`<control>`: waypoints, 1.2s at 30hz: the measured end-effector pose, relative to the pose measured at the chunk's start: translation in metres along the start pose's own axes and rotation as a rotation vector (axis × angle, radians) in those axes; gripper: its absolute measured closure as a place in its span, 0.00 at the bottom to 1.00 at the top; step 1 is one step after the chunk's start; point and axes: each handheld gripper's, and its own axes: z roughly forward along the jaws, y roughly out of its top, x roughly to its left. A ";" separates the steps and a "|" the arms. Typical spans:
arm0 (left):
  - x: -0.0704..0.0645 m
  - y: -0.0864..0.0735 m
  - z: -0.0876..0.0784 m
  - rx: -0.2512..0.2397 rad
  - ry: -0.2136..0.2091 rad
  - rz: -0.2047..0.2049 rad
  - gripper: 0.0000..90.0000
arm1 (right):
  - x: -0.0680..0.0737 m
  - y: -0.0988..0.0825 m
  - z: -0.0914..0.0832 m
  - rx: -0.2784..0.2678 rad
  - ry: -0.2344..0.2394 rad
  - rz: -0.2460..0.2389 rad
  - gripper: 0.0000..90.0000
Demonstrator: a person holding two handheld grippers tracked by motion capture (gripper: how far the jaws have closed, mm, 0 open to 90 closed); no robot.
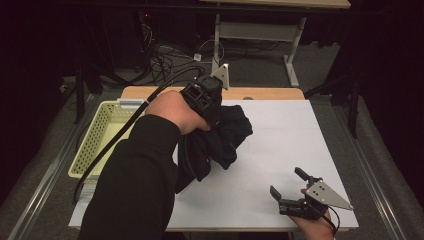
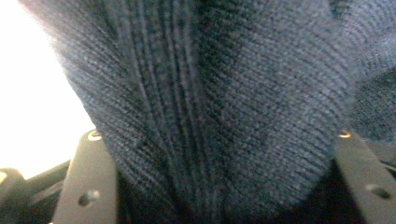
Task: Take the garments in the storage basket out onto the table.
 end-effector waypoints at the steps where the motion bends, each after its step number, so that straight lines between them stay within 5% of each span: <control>1: 0.000 -0.001 0.002 -0.001 -0.004 0.001 0.46 | 0.000 0.000 0.000 -0.001 -0.001 0.002 0.00; 36: 0.021 -0.036 0.099 -0.074 -0.090 -0.031 0.45 | 0.002 -0.001 0.002 0.011 0.005 -0.005 0.00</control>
